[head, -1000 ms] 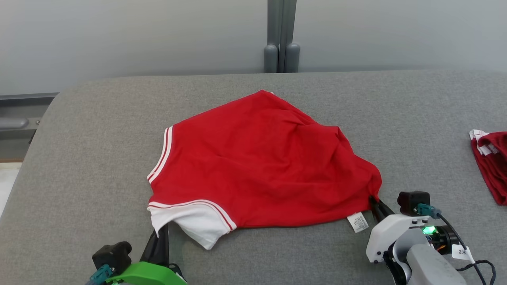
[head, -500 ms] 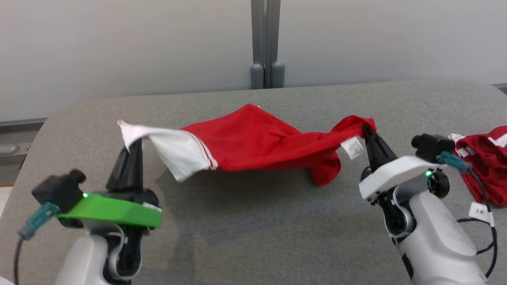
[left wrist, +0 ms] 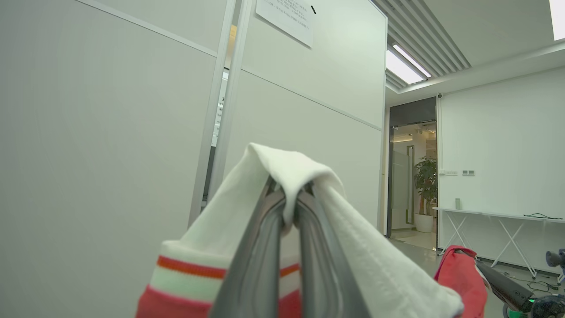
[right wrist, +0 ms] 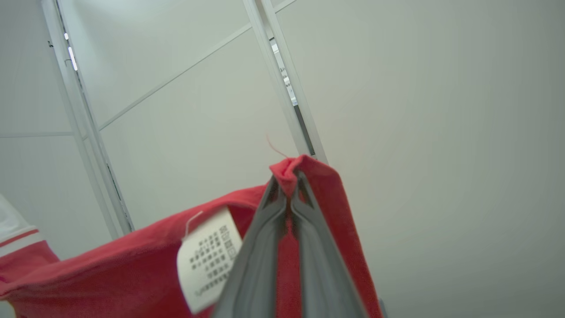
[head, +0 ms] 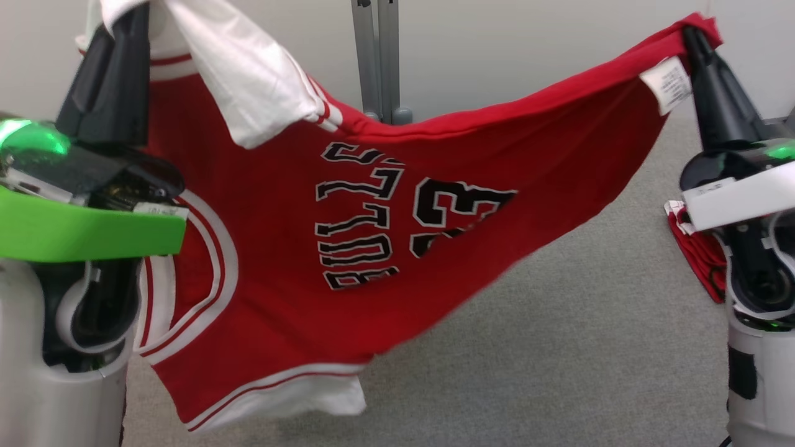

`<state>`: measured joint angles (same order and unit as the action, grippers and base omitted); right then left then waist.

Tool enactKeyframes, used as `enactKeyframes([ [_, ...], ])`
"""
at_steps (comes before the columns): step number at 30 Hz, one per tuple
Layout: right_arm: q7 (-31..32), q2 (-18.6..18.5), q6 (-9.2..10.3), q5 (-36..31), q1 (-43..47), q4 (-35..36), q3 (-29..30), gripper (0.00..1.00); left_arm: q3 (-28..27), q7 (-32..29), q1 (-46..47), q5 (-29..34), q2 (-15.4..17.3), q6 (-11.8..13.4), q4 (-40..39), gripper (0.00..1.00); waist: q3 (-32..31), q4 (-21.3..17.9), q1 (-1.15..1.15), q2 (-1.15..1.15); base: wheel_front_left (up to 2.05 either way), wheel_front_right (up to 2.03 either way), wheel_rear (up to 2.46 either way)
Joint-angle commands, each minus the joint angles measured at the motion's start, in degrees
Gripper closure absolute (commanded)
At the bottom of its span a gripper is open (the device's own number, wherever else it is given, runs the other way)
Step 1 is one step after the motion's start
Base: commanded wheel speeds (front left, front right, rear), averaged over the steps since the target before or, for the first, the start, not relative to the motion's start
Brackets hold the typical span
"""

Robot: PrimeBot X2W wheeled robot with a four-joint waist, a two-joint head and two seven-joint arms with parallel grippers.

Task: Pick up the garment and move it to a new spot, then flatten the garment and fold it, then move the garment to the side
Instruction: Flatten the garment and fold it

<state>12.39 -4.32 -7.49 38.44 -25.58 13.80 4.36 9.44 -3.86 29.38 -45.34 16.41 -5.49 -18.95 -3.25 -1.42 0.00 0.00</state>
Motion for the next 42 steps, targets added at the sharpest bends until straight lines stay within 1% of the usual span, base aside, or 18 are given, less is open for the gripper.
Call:
enactKeyframes([
  [1,1.8,0.4,0.01,0.4,-0.6,3.0,1.1,1.00,0.0,-1.1,2.4,-0.2,0.7,0.4,-1.0,1.00,0.2,-0.4,0.00,0.00,0.00,0.00,0.00],
  [5,6.5,1.1,0.02,0.1,-2.0,9.8,4.1,1.00,0.7,-4.5,7.6,0.1,1.7,0.8,-2.0,1.00,1.0,-0.9,0.00,0.00,0.00,0.00,0.00],
  [7,8.2,1.2,0.02,-0.4,-2.8,10.9,5.2,1.00,1.3,-5.8,9.8,-0.1,1.9,0.8,-0.9,1.00,1.7,-1.1,0.00,0.00,0.00,0.00,0.00],
  [9,9.4,1.4,0.01,-1.1,-3.9,10.3,5.8,1.00,1.9,-6.9,11.8,-0.2,2.0,0.7,1.3,1.00,2.7,-1.3,0.00,0.00,0.00,0.00,0.00],
  [12,9.9,1.4,0.01,-1.1,-6.2,6.2,6.6,1.00,2.9,-8.1,14.6,0.1,2.0,0.4,5.7,1.00,5.1,-1.6,0.00,0.00,0.00,0.00,0.00],
  [16,8.8,1.4,0.01,-2.9,-13.7,-3.9,6.5,1.00,4.1,-8.9,20.6,1.4,2.4,-0.1,13.7,1.00,10.9,-2.2,0.00,0.00,0.00,0.00,0.00],
  [21,4.3,1.3,0.01,-7.1,-28.9,-19.7,4.6,1.00,6.2,-7.7,32.2,4.9,2.7,-1.1,25.7,1.00,17.6,-3.5,0.00,0.00,0.00,0.00,0.00],
  [24,-0.2,1.4,0.01,-10.3,-38.6,-28.8,3.0,1.00,7.0,-5.1,40.0,6.9,1.6,-1.3,33.3,1.00,20.9,-4.0,0.00,0.00,0.00,0.00,0.00],
  [26,-3.3,1.4,0.01,-11.5,-43.5,-34.0,2.0,1.00,7.4,-2.9,44.3,8.2,1.0,-1.5,37.9,1.00,22.7,-4.2,0.00,0.00,0.00,0.00,0.00],
  [30,-8.7,1.4,0.01,-13.6,-50.3,-44.9,1.0,1.00,9.2,1.7,49.7,9.5,0.2,-1.8,45.8,1.00,26.3,-3.9,0.00,0.00,0.00,0.00,0.00],
  [32,-11.3,1.4,0.01,-14.0,-52.0,-50.1,0.6,1.00,9.9,4.2,51.0,10.1,0.3,-1.9,49.5,1.00,27.9,-3.6,0.00,0.00,0.00,0.00,0.00],
  [34,-14.1,1.4,0.01,-14.4,-52.7,-55.0,0.3,1.00,10.0,6.6,51.2,9.4,-0.1,-1.9,52.9,1.00,29.4,-3.3,0.00,0.00,0.00,0.00,0.00],
  [38,-19.2,1.3,0.01,-14.2,-51.8,-64.9,-0.5,1.00,11.2,10.5,48.3,7.6,-0.9,-2.0,58.0,1.00,32.1,-2.3,0.00,0.00,0.00,0.00,0.00],
  [40,-21.4,1.4,0.01,-14.3,-50.5,-68.4,-2.0,1.00,12.8,12.0,46.4,6.0,-1.4,-2.1,58.5,1.00,33.0,-1.7,0.00,0.00,0.00,0.00,0.00],
  [42,-22.8,1.3,0.01,-12.9,-49.1,-70.7,-3.9,1.00,14.8,13.5,43.9,3.7,-1.4,-2.1,57.8,1.00,33.2,-1.2,0.00,0.00,0.00,0.00,0.00],
])
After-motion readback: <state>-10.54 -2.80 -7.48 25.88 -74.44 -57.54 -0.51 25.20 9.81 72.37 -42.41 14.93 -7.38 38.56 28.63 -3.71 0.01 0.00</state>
